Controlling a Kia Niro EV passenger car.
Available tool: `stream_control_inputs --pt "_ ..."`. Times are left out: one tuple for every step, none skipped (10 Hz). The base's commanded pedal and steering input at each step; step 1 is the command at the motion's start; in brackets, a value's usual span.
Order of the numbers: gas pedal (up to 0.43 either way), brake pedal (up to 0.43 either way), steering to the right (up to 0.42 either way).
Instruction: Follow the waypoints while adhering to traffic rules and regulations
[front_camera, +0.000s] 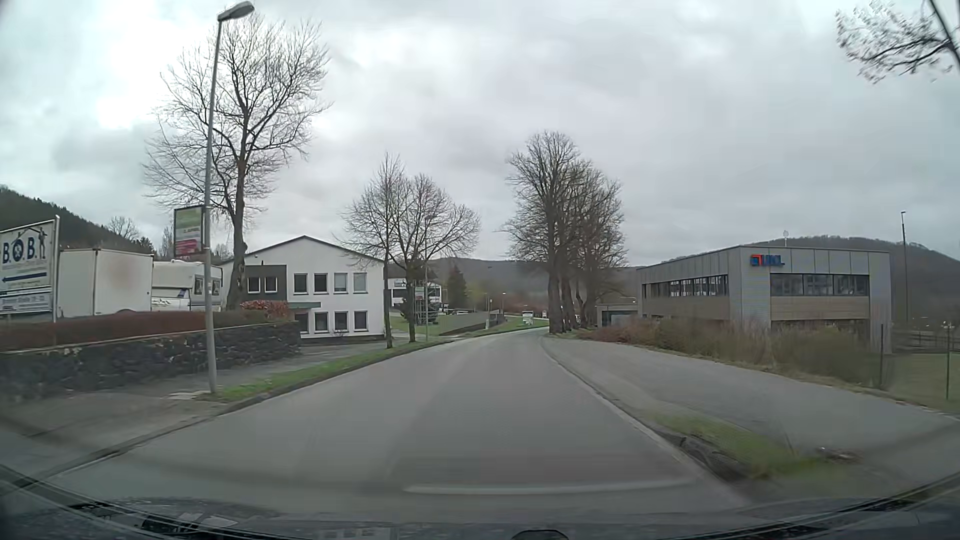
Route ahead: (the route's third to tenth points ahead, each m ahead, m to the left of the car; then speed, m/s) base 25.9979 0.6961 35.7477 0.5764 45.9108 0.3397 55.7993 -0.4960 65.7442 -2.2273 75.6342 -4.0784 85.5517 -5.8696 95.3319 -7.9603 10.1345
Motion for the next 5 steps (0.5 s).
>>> stream_control_inputs --pt "0.157 0.000 0.004" --pt "0.157 0.000 0.004" --pt "0.157 0.000 0.003" --pt "0.157 0.000 0.003" --pt "0.157 0.000 0.003"
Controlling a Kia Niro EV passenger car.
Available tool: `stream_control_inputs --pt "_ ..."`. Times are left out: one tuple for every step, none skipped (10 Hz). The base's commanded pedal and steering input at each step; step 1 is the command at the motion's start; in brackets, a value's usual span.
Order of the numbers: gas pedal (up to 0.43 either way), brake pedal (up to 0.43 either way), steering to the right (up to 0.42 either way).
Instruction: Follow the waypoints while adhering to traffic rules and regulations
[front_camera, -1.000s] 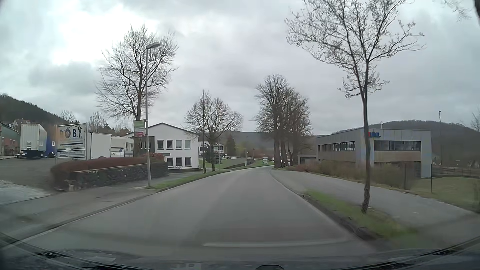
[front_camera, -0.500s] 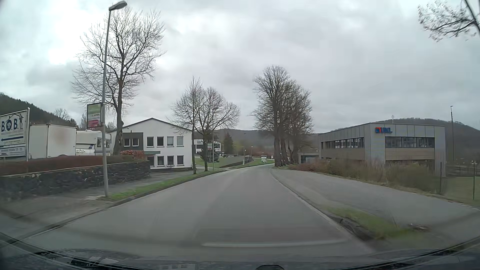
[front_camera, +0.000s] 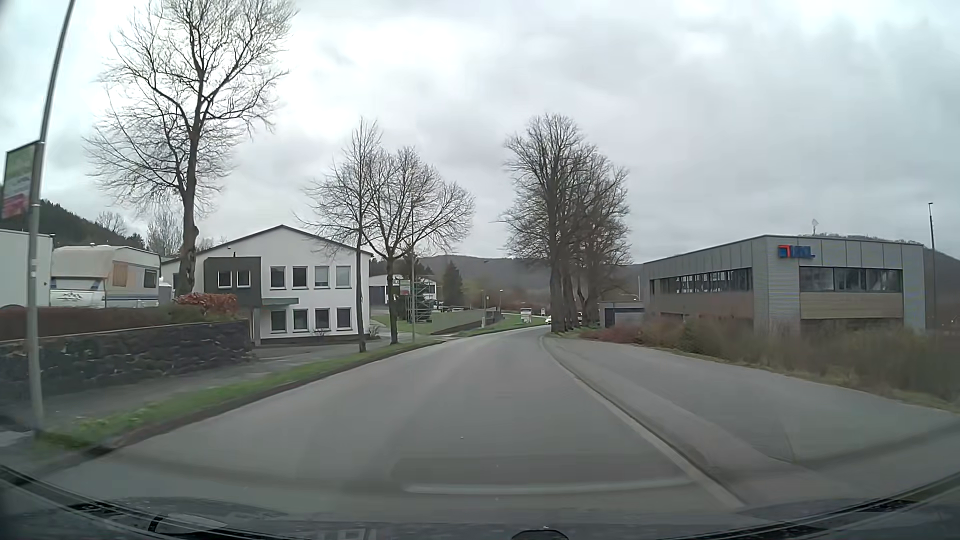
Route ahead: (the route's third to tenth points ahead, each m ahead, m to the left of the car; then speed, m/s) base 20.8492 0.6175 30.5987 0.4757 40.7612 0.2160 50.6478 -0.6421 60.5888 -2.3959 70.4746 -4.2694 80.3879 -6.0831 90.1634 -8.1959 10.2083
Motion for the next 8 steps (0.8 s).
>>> stream_control_inputs --pt "0.157 0.000 0.003" --pt "0.157 0.000 0.003" --pt "0.157 0.000 0.003" --pt "0.157 0.000 0.003" --pt "0.157 0.000 0.003" --pt "0.157 0.000 0.004" --pt "0.157 0.000 0.005" --pt "0.157 0.000 0.005"
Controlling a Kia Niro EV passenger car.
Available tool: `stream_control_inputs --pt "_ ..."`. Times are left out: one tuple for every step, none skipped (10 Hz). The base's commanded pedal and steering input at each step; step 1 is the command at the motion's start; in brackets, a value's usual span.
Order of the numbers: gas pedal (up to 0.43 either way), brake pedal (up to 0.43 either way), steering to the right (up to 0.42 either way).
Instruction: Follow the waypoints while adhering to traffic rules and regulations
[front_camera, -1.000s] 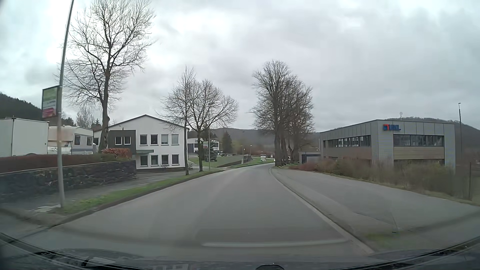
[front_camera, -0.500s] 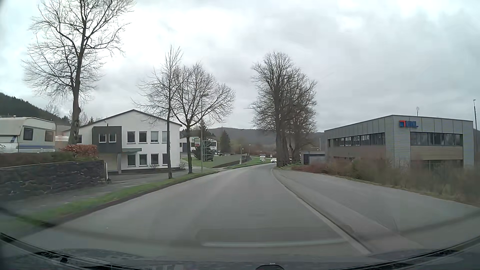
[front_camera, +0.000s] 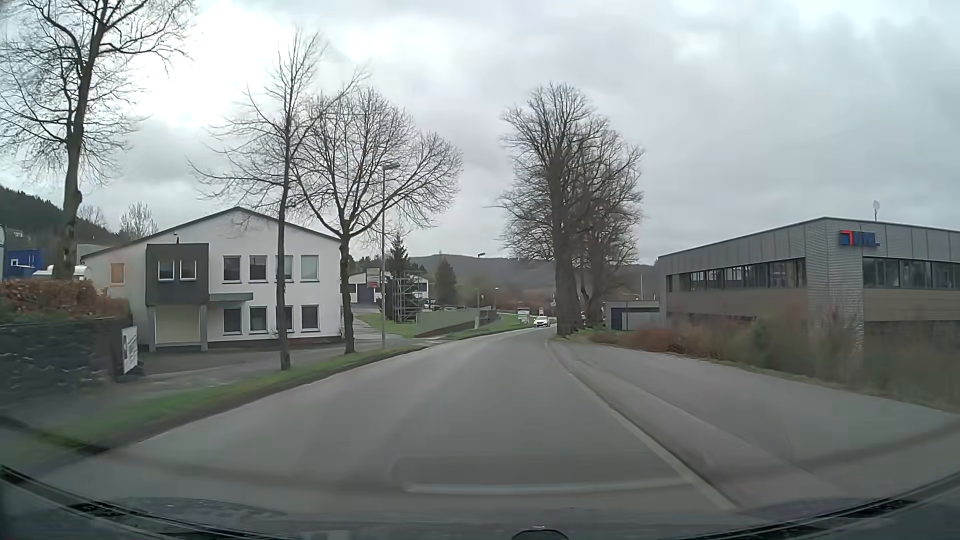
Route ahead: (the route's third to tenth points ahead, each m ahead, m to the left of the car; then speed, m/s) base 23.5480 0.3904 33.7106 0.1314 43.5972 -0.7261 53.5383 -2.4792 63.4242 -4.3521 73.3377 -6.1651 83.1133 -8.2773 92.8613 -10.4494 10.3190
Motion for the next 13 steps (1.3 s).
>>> stream_control_inputs --pt "0.157 0.000 0.005" --pt "0.169 0.000 0.006" --pt "0.209 0.000 0.007" --pt "0.220 0.000 0.007" --pt "0.220 0.000 0.007" --pt "0.220 0.000 0.007" --pt "0.220 0.000 0.007" --pt "0.220 0.000 0.009" --pt "0.240 0.000 0.012" --pt "0.260 0.000 0.012" --pt "0.280 0.000 0.013" --pt "0.299 0.000 0.011" --pt "0.319 0.000 0.010"
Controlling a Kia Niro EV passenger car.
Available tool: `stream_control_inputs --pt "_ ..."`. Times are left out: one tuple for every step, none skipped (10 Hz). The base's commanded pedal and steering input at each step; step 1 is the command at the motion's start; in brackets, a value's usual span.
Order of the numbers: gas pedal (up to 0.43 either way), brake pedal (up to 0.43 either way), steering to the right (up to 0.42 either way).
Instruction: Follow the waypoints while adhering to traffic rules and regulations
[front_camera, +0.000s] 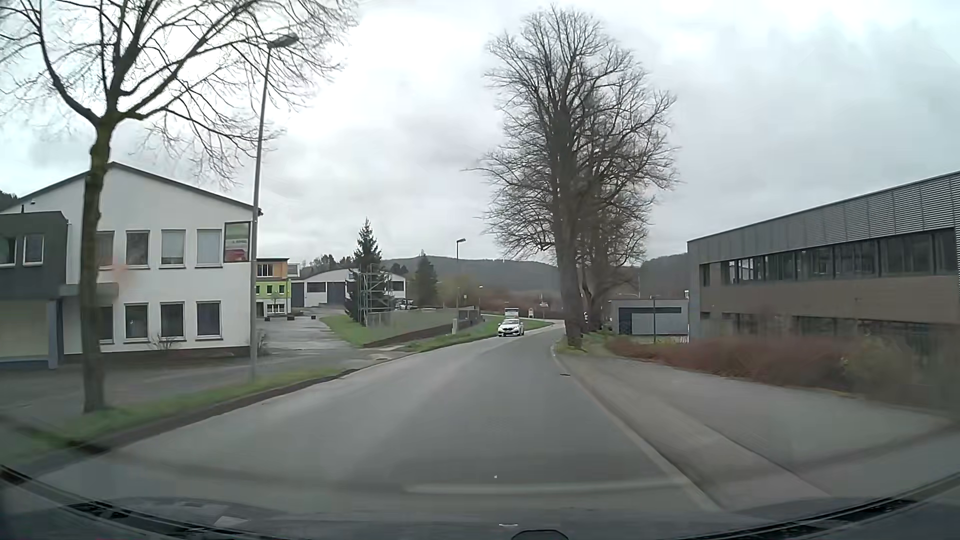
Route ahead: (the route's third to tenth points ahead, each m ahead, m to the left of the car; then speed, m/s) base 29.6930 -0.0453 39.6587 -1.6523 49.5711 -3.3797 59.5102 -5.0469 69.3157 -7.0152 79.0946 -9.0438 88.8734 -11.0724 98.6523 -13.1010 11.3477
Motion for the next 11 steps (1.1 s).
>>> stream_control_inputs --pt "0.319 0.000 0.010" --pt "0.311 0.000 0.010" --pt "0.311 0.000 0.011" --pt "0.299 0.000 0.013" --pt "0.287 0.000 0.014" --pt "0.268 0.000 0.014" --pt "0.260 0.000 0.014" --pt "0.260 0.000 0.014" --pt "0.248 0.000 0.014" --pt "0.240 0.000 0.014" --pt "0.240 0.000 0.014"
